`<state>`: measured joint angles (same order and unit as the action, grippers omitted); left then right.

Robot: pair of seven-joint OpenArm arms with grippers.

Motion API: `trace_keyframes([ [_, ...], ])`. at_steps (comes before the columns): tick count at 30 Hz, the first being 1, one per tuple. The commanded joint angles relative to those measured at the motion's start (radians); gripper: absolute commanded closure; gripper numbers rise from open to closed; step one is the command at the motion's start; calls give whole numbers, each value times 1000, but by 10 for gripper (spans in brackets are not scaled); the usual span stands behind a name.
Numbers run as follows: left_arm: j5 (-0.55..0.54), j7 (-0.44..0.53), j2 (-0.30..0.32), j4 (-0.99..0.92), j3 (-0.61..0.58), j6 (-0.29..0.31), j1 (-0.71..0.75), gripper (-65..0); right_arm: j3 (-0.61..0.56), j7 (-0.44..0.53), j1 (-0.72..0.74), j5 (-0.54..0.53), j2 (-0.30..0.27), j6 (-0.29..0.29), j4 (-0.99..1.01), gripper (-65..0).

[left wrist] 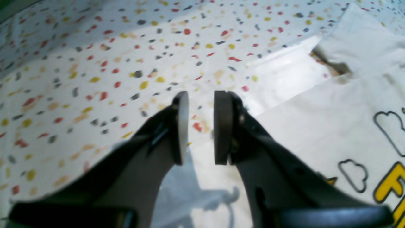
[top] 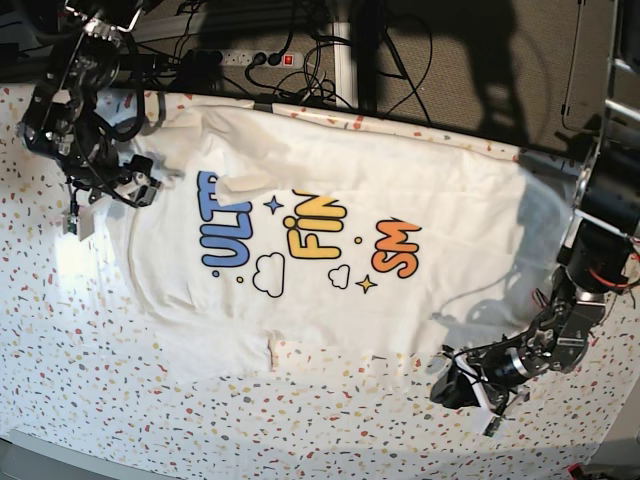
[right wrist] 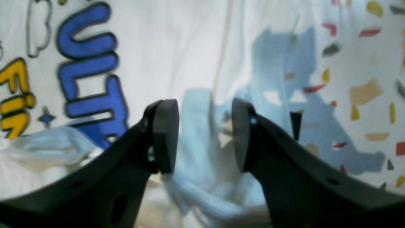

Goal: Fold the T-shirt properly
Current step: 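Move the left gripper to the hem corner and smooth the shirt flat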

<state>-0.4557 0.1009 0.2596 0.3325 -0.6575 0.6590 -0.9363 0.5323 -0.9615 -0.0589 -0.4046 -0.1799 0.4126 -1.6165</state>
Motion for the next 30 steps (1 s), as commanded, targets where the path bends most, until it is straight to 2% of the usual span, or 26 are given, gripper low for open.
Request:
trace_keyframes([
  [1, -15, 27, 4, 16, 3, 4, -45, -138, 5, 19, 30, -10, -28, 4, 6, -280],
  [6, -15, 35, -10, 16, 3, 3, -45, -138, 5, -13, 67, -27, -84, 3, 75, -280],
  [13, -15, 58, -10, 16, 3, 3, -45, -138, 5, -38, 67, -28, -98, 10, 78, -280],
  [18, -15, 57, -10, 16, 3, 3, -45, -138, 34, -23, 68, -27, -123, 84, 78, -280],
  [20, -15, 58, -10, 16, 3, 3, -45, -138, 71, -22, 68, -31, -125, 90, 78, -280],
  [25, -15, 57, -10, 16, 3, 3, -45, -138, 190, -28, 66, -125, -124, 142, 80, -280],
  [30, -15, 57, -12, 16, 3, 3, -45, -138, 195, -55, 68, -178, -125, 168, 148, -280],
])
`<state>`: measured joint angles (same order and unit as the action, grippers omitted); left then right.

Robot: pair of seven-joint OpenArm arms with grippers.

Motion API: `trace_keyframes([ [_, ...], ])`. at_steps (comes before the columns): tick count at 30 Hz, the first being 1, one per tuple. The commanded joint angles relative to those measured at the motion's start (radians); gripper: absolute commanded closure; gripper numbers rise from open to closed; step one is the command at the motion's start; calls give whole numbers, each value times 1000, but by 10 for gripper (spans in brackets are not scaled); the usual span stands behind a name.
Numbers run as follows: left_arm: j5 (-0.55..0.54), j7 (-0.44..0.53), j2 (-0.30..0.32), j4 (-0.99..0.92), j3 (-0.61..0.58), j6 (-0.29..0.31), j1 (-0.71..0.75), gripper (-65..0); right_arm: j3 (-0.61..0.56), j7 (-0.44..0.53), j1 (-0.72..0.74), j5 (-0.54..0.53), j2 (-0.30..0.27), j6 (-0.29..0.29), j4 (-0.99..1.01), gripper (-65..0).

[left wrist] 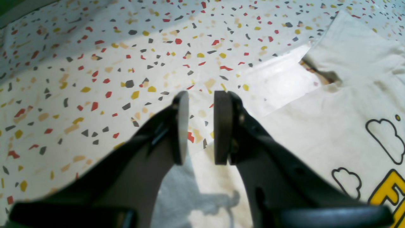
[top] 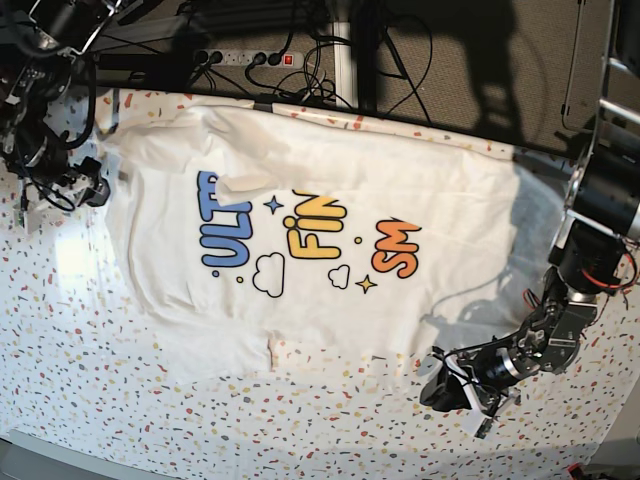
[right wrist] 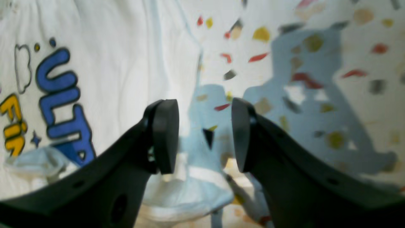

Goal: Fold the T-shirt properly
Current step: 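Move the left gripper to the hem corner and smooth the shirt flat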

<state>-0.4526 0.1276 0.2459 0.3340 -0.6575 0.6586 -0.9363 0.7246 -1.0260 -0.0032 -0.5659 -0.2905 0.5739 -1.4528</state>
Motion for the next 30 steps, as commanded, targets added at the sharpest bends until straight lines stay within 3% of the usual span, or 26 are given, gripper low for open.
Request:
trace_keyframes([
  [1, -18, 31, 1, 15, 3, 4, -45, -138, 1, 10, 13, -23, -14, 6, 5, -280],
  [6, -13, 31, 2, 15, 3, 4, -45, -138, 2, -8, 20, -32, -6, 48, 64, -280],
  [10, 34, 62, 1, 15, 3, 4, -45, -138, 2, -65, 21, -148, -6, 97, 68, -280],
  [13, 37, 72, 1, 15, 3, 3, -45, -138, 0, -81, 25, -155, -6, 102, 68, -276],
  [21, 37, 72, 1, 15, 3, 4, -45, -138, 1, -72, 25, -145, -6, 103, 68, 0],
  [30, 37, 72, 2, 15, 3, 4, -45, -138, 2, 24, 25, -35, -32, 103, 68, 0],
])
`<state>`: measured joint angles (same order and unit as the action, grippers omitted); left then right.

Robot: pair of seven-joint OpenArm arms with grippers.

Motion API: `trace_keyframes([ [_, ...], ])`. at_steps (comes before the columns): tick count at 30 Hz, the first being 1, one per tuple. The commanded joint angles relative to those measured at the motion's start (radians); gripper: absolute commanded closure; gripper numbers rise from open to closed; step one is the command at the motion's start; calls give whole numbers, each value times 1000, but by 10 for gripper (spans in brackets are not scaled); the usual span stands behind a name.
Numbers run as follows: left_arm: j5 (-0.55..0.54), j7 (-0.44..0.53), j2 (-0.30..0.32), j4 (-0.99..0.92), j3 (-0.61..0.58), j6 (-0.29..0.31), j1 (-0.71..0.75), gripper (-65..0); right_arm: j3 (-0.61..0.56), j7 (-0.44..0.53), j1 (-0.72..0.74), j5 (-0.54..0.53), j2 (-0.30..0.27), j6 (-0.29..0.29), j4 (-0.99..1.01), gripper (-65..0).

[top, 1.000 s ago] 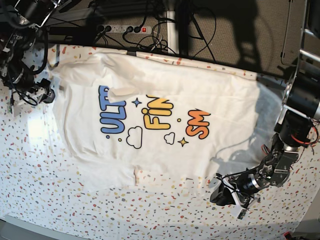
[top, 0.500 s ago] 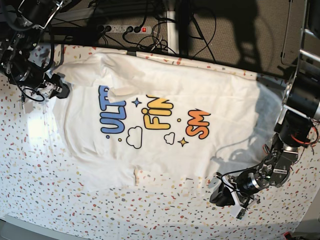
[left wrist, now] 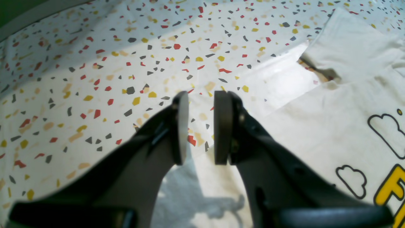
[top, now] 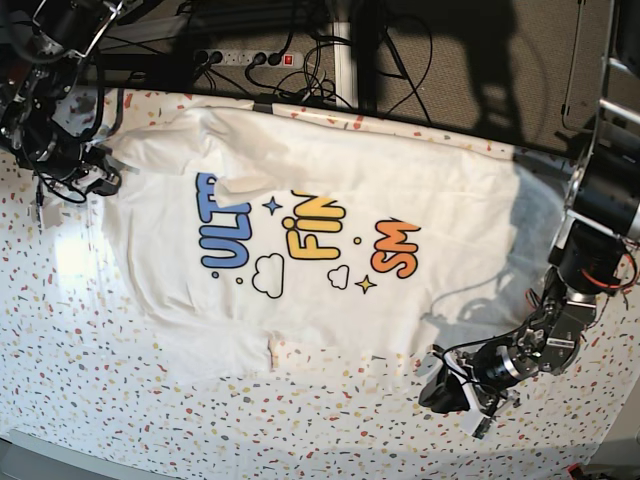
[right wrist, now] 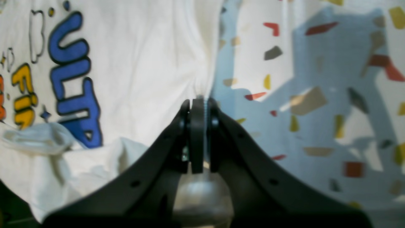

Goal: Fold the T-shirt properly
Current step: 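Move the left gripper to the hem corner and smooth the shirt flat, then close the left gripper on the hem corner of the shirt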

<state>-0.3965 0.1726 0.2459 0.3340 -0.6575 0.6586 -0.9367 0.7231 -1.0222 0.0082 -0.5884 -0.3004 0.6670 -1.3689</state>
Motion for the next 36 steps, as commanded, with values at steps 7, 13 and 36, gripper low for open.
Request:
trace_keyframes([
  [7, -19, 27, 1, 15, 3, 3, -44, -138, 14, 24, 14, 39, -64, -6, -16, 0],
  [13, -19, 27, 1, 15, 3, 3, -44, -138, 84, 27, 14, 40, -97, -12, -16, 0],
  [36, -48, -64, 24, 14, 3, -104, -47, -315, 135, -92, 27, -43, -187, 8, -37, -302],
])
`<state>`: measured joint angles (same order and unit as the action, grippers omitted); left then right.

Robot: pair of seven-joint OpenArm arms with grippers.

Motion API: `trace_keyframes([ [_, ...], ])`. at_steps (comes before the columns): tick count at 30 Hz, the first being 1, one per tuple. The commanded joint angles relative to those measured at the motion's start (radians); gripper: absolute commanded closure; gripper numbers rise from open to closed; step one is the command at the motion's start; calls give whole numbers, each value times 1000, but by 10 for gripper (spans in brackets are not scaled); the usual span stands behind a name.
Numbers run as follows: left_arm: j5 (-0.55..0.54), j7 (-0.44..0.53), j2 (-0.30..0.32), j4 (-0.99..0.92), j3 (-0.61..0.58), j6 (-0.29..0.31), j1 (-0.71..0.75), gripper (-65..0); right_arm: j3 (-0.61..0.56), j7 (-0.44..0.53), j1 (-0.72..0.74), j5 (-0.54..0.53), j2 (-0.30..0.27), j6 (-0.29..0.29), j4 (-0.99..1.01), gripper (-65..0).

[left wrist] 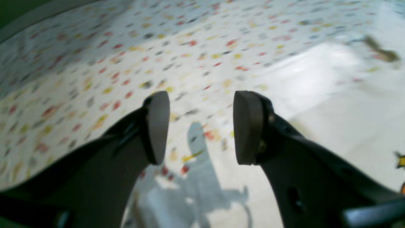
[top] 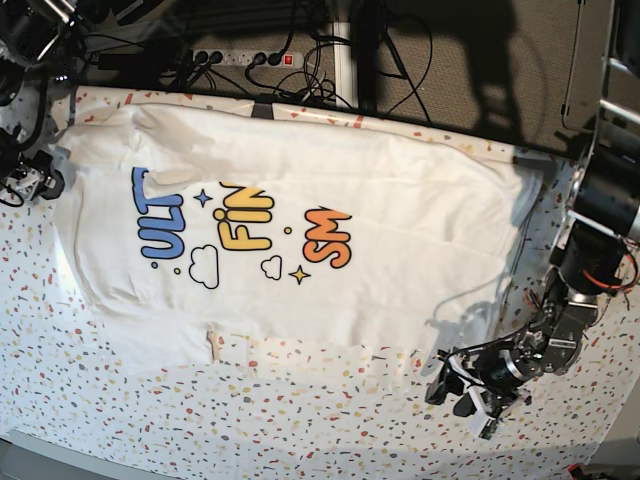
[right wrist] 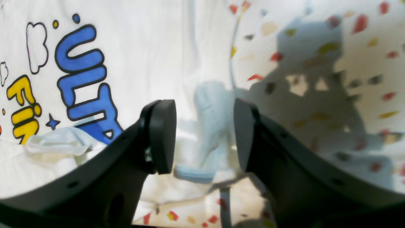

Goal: Fold the T-shirt properly
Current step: 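Close the left gripper on the hem corner of the shirt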

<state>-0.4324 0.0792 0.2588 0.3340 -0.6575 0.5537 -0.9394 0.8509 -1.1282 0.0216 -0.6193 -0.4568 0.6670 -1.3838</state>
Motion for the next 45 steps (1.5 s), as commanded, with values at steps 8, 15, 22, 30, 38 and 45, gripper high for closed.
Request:
trace_keyframes([
  [8, -74, -211, 78, 14, 3, -11, -40, -279, 7, 33, 14, -13, -84, 8, -149, -302],
  [15, -233, -461, 66, -41, 3, -30, -39, -279, 7, 16, 14, -58, -83, 8, -293, -302],
  [22, -231, -376, 12, -144, 3, -30, -39, -279, 7, 16, 11, -75, -83, 7, -325, -302],
  [30, -144, -260, 13, -203, 3, -105, -35, -279, 7, 15, 8, -73, -83, 7, -325, -302],
  [38, -278, -415, -15, -205, 3, 42, 7, -279, 7, 16, 9, -104, -84, 8, -325, -301],
  [45, -276, -432, -28, -201, 3, 76, -9, -279, 7, 15, 9, -126, -84, 8, -325, -301],
])
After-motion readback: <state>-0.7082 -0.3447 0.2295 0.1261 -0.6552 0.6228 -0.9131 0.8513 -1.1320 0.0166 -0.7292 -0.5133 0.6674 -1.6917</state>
